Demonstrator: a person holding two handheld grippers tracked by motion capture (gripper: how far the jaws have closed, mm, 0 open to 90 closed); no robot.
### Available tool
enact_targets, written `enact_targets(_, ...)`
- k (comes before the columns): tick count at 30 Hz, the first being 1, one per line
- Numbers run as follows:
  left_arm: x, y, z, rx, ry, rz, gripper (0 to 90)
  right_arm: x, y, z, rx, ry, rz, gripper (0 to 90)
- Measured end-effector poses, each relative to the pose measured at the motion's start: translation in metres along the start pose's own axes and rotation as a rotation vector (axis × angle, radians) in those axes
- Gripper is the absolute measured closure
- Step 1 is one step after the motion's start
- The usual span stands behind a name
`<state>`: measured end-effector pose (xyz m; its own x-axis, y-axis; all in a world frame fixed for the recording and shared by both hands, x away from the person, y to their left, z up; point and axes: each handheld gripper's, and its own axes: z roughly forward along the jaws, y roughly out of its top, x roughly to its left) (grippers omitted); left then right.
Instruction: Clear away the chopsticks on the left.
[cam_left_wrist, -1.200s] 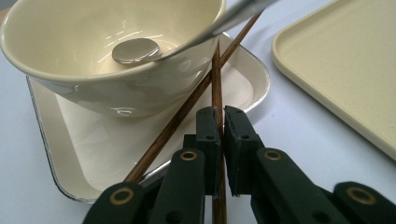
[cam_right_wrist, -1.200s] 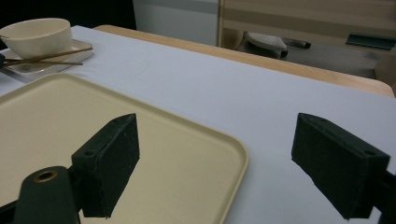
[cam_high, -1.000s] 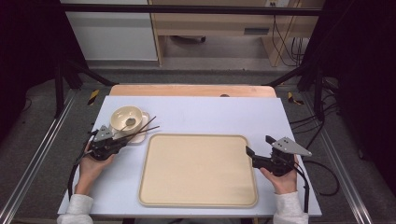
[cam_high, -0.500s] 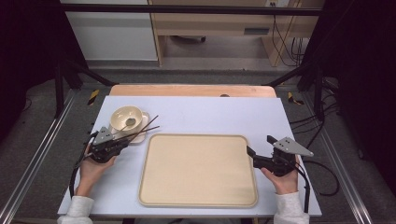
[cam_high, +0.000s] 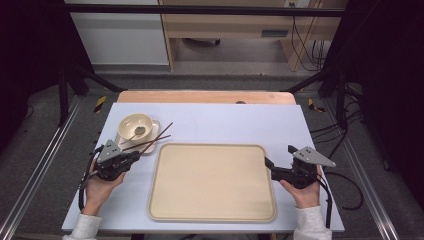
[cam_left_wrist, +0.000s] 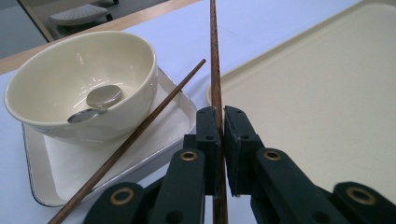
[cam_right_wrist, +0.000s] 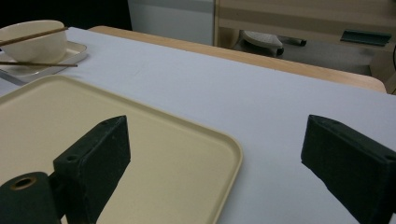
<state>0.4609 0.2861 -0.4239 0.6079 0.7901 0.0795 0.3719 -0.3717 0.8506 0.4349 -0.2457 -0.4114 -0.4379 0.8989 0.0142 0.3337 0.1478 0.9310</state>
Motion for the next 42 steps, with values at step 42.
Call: enact_targets(42,-0.089,0.02,-0.024,-0.088,0.17,-0.195,84.9,0.001,0.0,0.0,-0.005,-0.007,-0.007,8.0)
